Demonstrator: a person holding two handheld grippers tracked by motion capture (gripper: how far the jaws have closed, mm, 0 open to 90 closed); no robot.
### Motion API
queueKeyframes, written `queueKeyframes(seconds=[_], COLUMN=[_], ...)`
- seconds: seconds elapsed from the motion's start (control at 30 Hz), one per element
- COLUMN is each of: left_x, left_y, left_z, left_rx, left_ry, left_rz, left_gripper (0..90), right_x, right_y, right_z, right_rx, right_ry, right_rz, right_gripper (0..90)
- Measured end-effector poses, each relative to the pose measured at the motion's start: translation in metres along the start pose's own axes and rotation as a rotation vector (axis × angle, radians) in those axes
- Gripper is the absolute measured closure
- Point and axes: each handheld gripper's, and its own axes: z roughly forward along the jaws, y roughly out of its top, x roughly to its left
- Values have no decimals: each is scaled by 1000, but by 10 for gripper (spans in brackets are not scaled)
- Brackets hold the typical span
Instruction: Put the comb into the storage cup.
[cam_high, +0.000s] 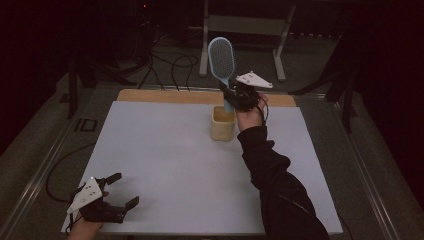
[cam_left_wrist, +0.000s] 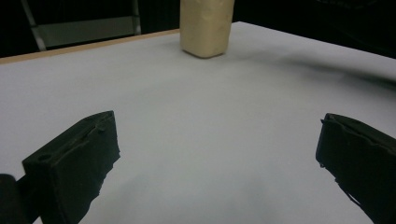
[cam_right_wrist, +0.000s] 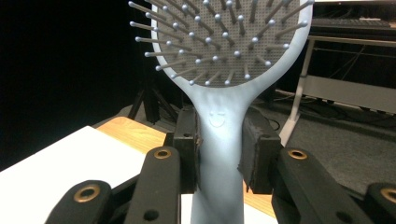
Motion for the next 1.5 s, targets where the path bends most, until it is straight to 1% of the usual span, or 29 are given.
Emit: queueKeyframes(seconds=[0.17, 0.23, 0.33, 0.37, 0.5, 0.57, 0.6, 0.77, 0.8, 0.87, 0.9, 0.97, 1.0, 1.23, 1.3, 1.33, 1.4, 1.43, 1.5], left_x=[0, 0, 1, 1, 1, 1, 1, 2, 2, 2, 2, 2, 2, 2, 2, 2, 2, 2, 2], left_y=[0, 0, 0, 0, 0, 0, 0, -1, -1, -1, -1, -1, -1, -1, -1, -1, -1, -1, -1], left_z=[0, 0, -1, -1, -1, -1, -1, -1, -1, -1, -1, -1, -1, -1, -1, -1, -1, -1, -1], left_rx=[1, -2, -2, -3, -5, -5, -6, -5, -4, -3, -4, -5, -4, -3, -3, -3, -3, -3, -4], left_ry=[0, -1, -1, 0, 0, 0, 0, -1, -1, -1, 0, -1, 0, 1, 1, 1, 1, 1, 1], left_rz=[-2, -1, 1, 1, -4, -5, -5, -4, -4, -4, -5, -6, -5, -7, -8, -8, -7, -7, -8], left_gripper=[0, 0, 0, 0, 0, 0, 0, 0, 0, 0, 0, 0, 0, 0, 0, 0, 0, 0, 0], right_x=[-2, -1, -4, -5, -7, -7, -7, -8, -8, -8, -8, -8, -7, -7, -6, -7, -5, -6, -5], right_y=[-1, -2, -2, -2, -5, -8, -10, -20, -21, -24, -26, -29, -31, -42, -45, -46, -49, -51, -54], right_z=[5, 9, 13, 15, 21, 24, 25, 29, 29, 30, 30, 29, 29, 28, 27, 27, 25, 25, 24], right_rx=[-16, -30, -49, -55, -61, -64, -62, -61, -61, -60, -63, -63, -64, -62, -64, -65, -64, -64, -64], right_ry=[-7, -31, -38, -27, -28, -23, -28, -18, -24, -16, -25, -20, -27, -13, -16, -7, -11, -3, -6], right_rz=[5, -5, -9, -5, -4, -4, -6, 10, 10, 14, 12, 20, 14, 30, 35, 38, 36, 39, 44], right_gripper=[710, 711, 710, 710, 711, 710, 711, 711, 711, 710, 710, 710, 710, 710, 710, 710, 710, 710, 710])
